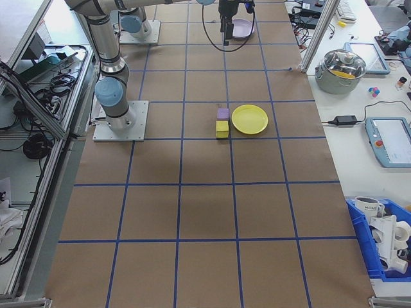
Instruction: Sort blocks by color into plates
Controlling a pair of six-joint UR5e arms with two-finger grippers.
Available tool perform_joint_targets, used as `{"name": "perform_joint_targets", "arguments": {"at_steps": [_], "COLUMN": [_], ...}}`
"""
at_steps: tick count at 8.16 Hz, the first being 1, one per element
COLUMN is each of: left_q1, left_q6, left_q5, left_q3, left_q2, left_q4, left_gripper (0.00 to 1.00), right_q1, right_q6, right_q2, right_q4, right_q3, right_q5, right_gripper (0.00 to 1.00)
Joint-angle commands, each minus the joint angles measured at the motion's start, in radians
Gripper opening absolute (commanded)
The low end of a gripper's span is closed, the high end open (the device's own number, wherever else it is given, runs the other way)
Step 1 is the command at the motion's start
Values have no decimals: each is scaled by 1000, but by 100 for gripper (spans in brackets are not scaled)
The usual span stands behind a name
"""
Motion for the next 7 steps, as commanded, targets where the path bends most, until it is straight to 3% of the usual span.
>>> {"name": "perform_joint_targets", "arguments": {"at_steps": [1,3,5,6,7], "left_q1": [0,0,0,0,0], "left_q6": [0,0,0,0,0], "left_q5": [1,1,1,-1,1], "left_q3": [0,-2,-3,-3,-3], "left_q2": [-1,-1,-3,-1,-3], "left_q4": [-1,-1,-1,-1,-1], "left_gripper": [100,100,100,100,100], "right_q1": [0,-9,-148,-252,-313], "right_q6": [-11,-19,-134,-223,-254], "right_q2": [-1,4,22,44,52], "right_q4": [9,-5,-2,-26,-108], "right_q3": [1,1,10,48,101], "right_q5": [-11,-11,-5,8,7], "right_gripper": [100,100,100,100,100]}}
